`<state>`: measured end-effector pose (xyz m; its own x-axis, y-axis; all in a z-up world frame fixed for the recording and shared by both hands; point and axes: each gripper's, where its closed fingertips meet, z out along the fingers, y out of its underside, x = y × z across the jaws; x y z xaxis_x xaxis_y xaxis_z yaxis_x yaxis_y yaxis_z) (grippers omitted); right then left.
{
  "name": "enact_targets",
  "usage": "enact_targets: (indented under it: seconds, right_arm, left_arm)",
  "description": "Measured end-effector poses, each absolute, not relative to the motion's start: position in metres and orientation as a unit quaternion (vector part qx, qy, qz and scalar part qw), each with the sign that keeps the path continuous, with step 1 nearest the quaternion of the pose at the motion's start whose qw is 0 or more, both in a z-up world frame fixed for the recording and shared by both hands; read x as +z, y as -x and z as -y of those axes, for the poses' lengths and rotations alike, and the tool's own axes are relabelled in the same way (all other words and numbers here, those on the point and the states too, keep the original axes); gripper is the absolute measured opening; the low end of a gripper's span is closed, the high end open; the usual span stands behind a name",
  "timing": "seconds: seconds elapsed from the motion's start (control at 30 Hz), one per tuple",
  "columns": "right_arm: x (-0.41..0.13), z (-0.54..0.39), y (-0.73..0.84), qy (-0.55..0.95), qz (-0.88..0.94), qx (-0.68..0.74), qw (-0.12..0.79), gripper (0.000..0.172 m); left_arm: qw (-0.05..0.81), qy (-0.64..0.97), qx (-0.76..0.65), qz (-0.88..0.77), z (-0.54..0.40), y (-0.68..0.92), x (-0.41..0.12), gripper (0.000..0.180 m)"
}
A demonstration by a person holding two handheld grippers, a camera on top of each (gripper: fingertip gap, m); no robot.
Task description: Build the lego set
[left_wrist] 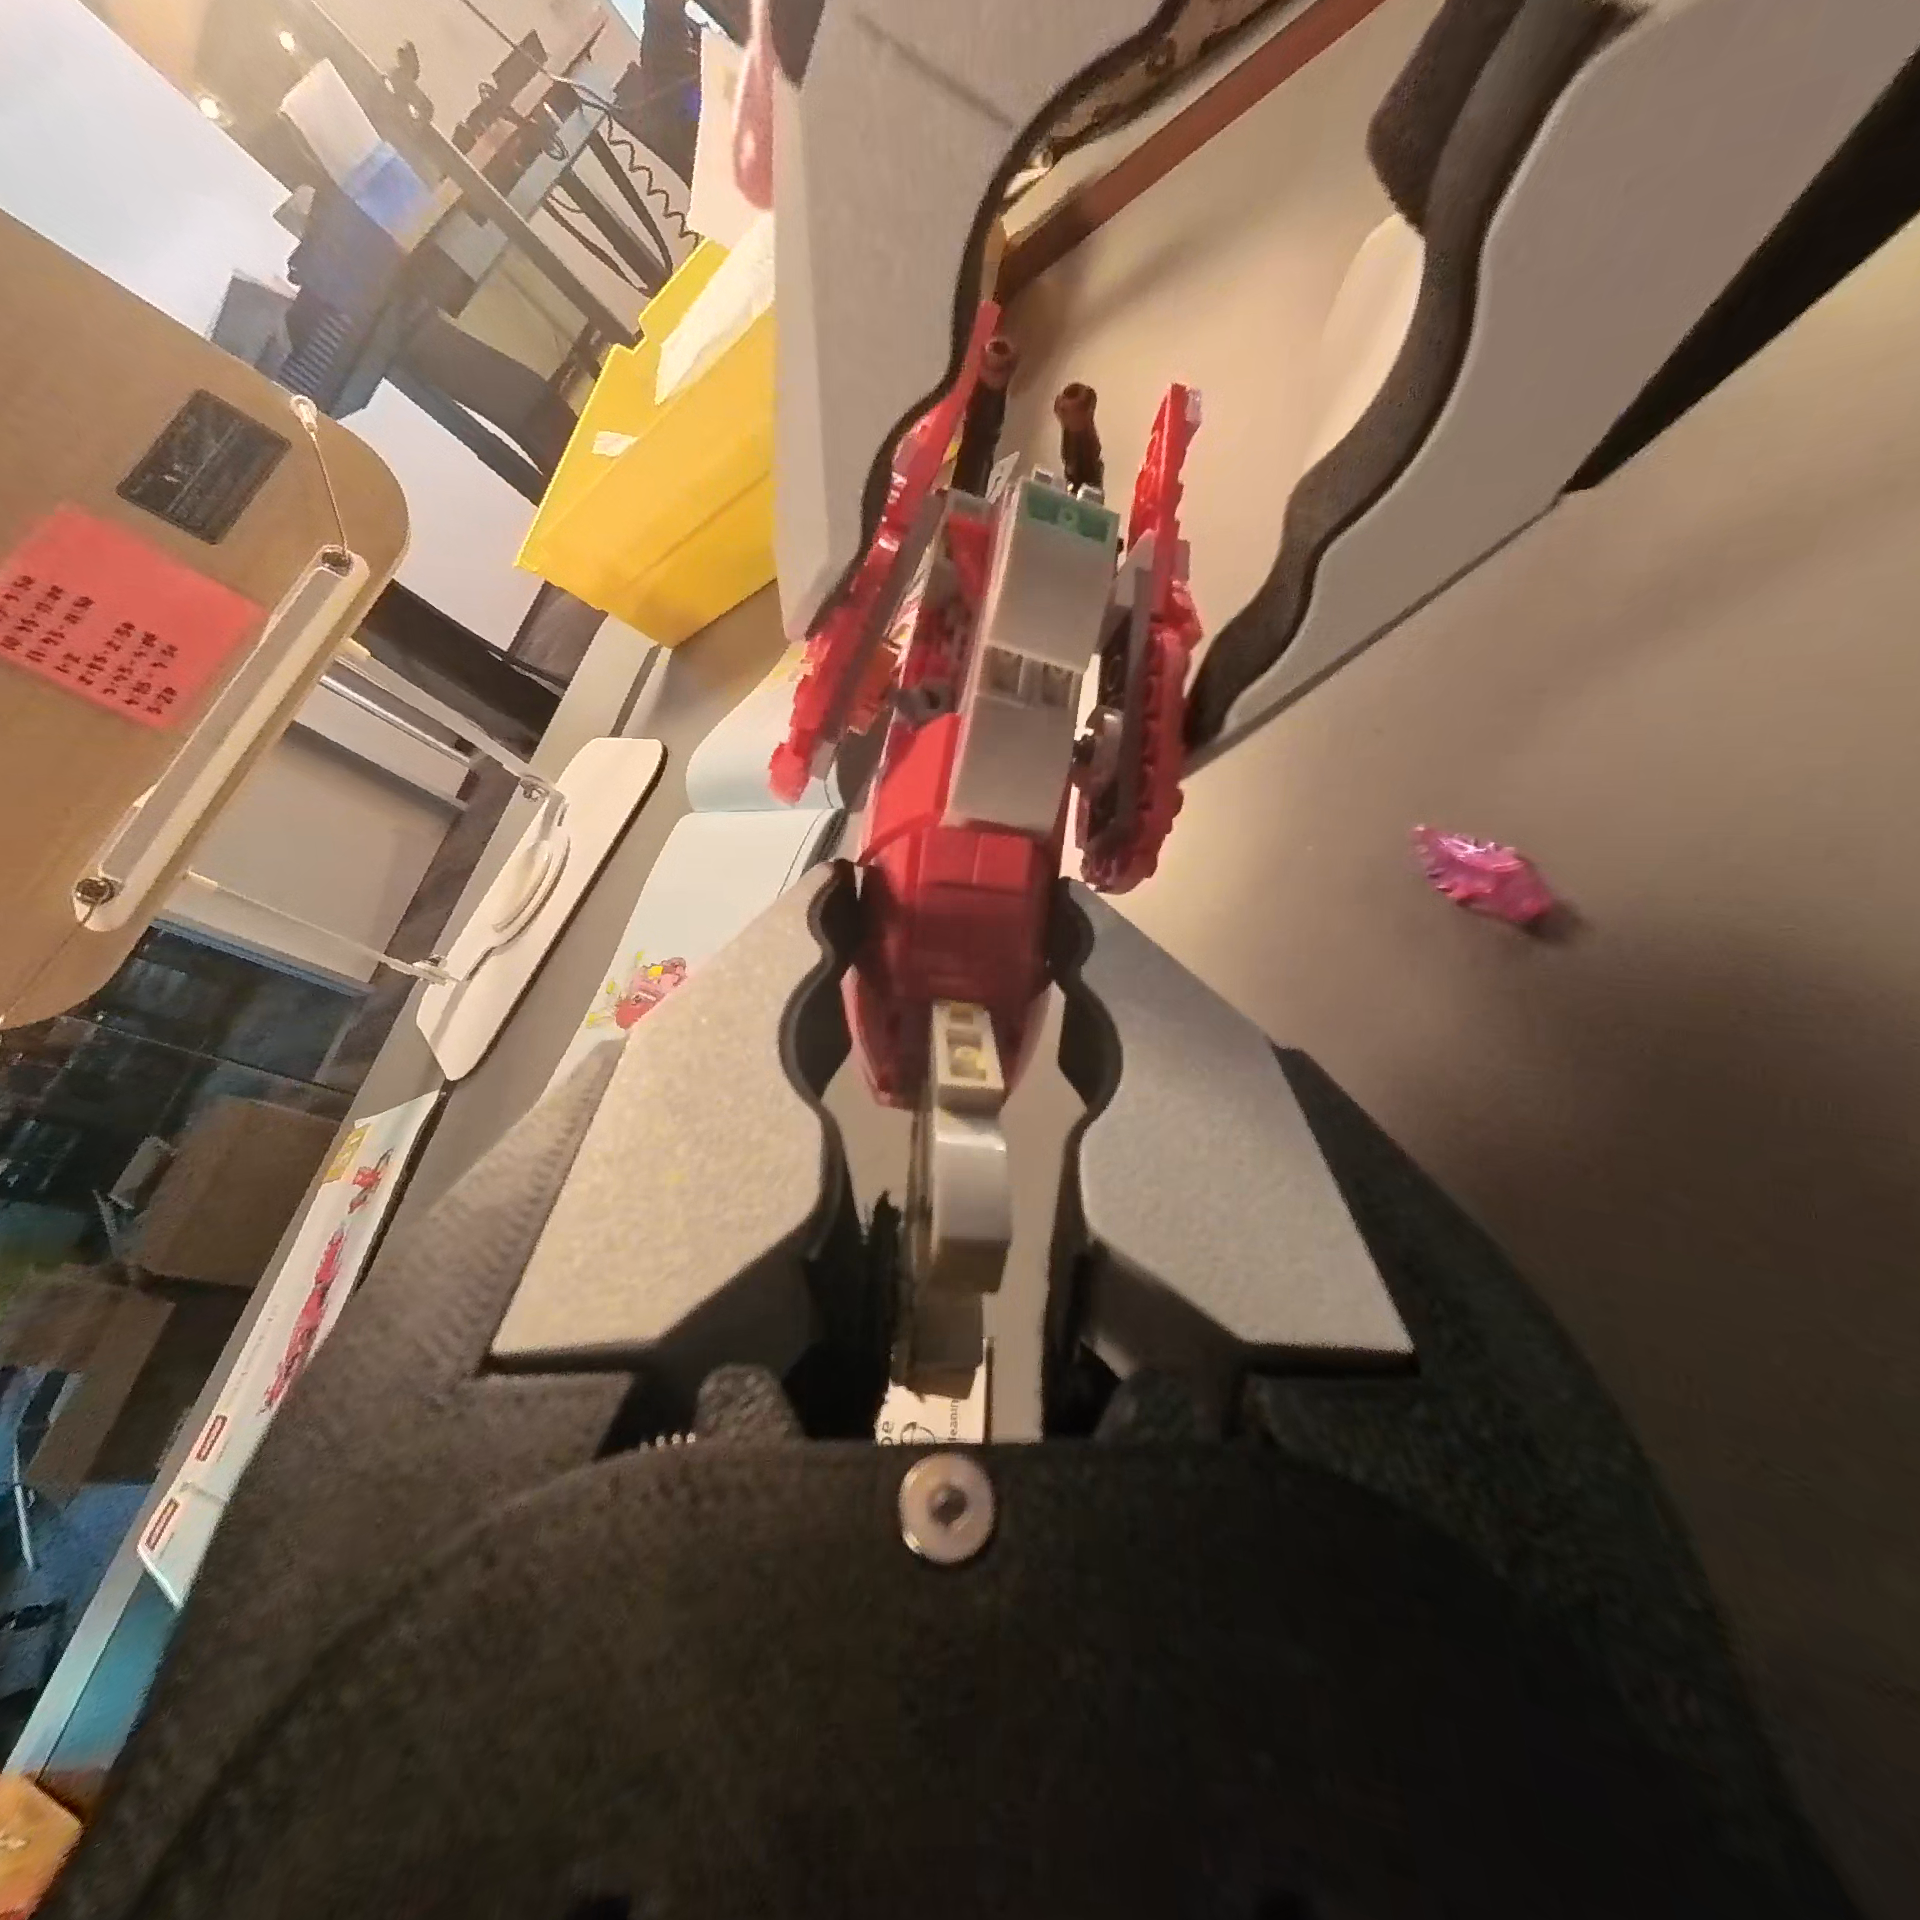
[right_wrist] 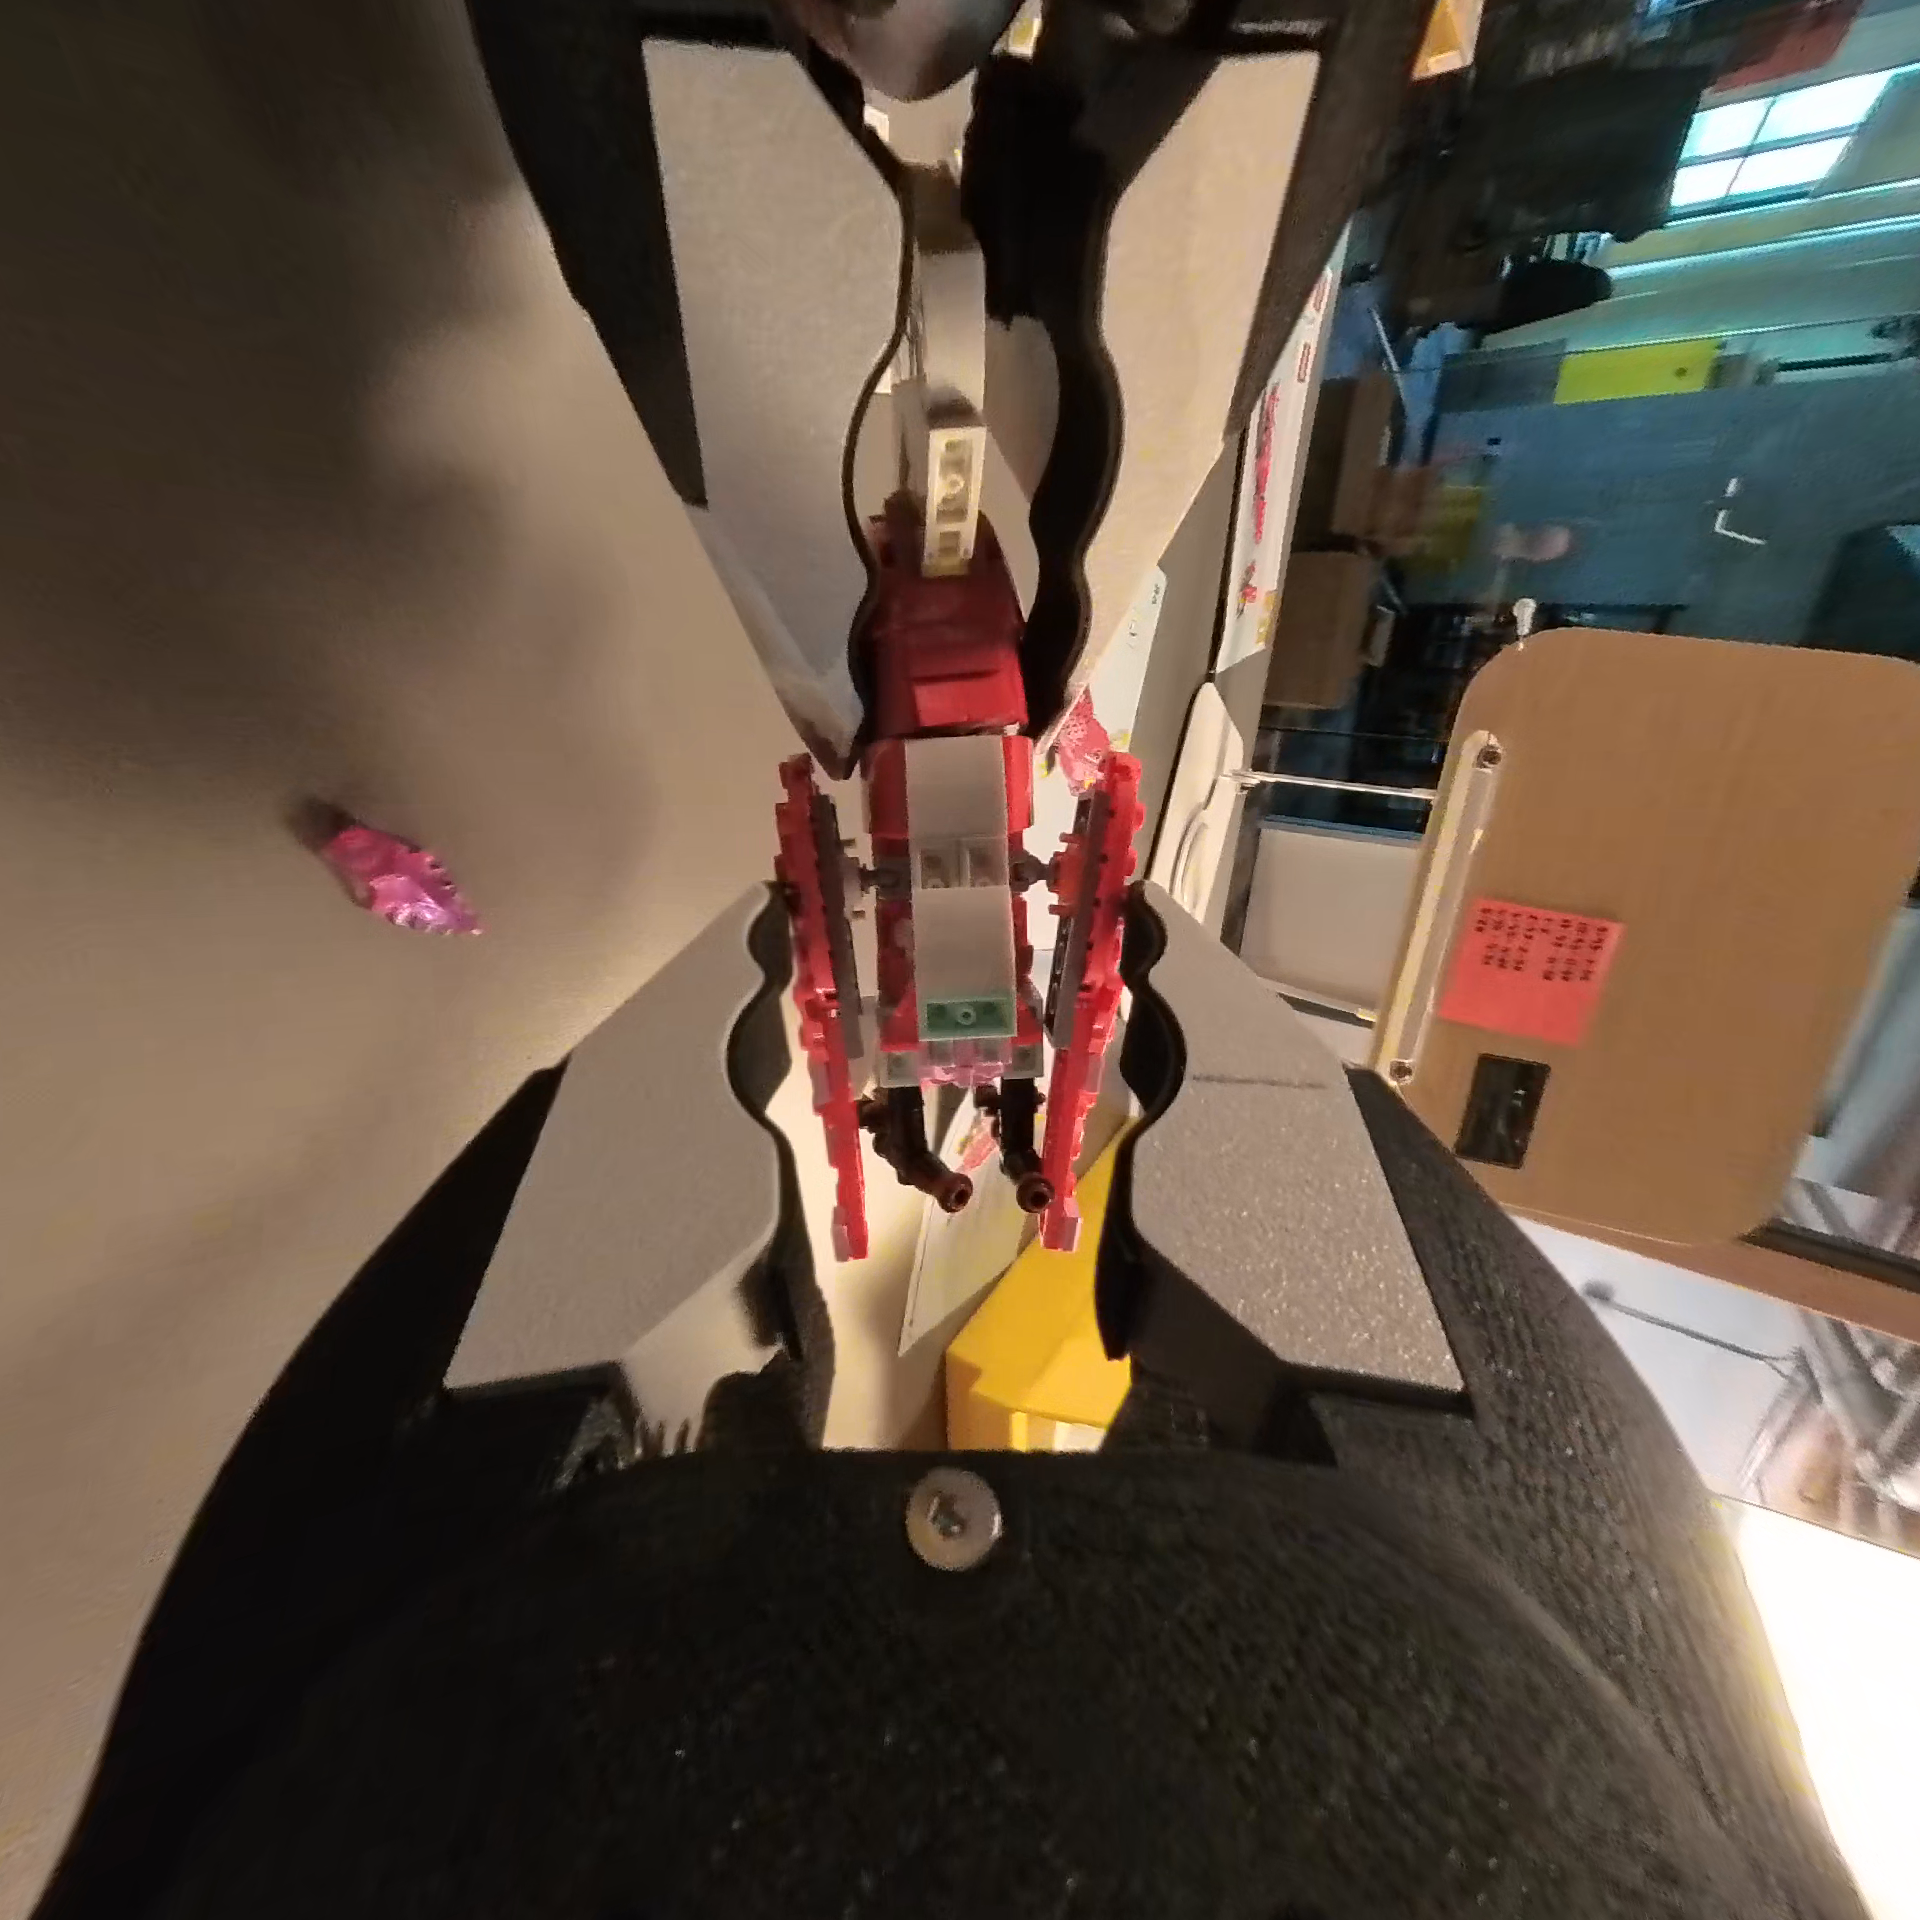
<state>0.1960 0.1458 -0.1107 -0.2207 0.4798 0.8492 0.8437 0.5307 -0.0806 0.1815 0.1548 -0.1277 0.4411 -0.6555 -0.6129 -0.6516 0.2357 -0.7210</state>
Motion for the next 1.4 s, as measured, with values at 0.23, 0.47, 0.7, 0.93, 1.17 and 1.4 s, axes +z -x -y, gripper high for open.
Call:
enact_targets:
  seconds: [0.23, 0.47, 0.7, 0.93, 1.17, 1.4]
  right_arm:
    - [-0.111, -0.149, -0.194, 0.424, 0.758, -0.221, 0.444, 0.06]
    - [-0.112, -0.147, -0.192, 0.431, 0.761, -0.191, 0.445, 0.047]
    - [-0.117, -0.149, -0.194, 0.46, 0.757, -0.164, 0.434, 0.057]
    - [-0.123, -0.153, -0.195, 0.459, 0.759, -0.177, 0.426, 0.068]
    - [-0.122, -0.156, -0.194, 0.449, 0.752, -0.198, 0.44, 0.07]
    - [-0.121, -0.155, -0.196, 0.449, 0.75, -0.203, 0.441, 0.069]
  left_arm:
    - [0.582, 0.621, -0.006, -0.525, -0.156, -0.179, -0.127, 0.034]
    - [0.578, 0.618, 0.015, -0.533, -0.159, -0.174, -0.13, 0.034]
    - [0.584, 0.598, 0.036, -0.547, -0.157, -0.177, -0.129, 0.035]
    - [0.586, 0.591, 0.03, -0.553, -0.154, -0.179, -0.13, 0.035]
    - [0.592, 0.594, 0.019, -0.544, -0.153, -0.179, -0.127, 0.034]
    - [0.597, 0.594, -0.003, -0.539, -0.15, -0.181, -0.124, 0.034]
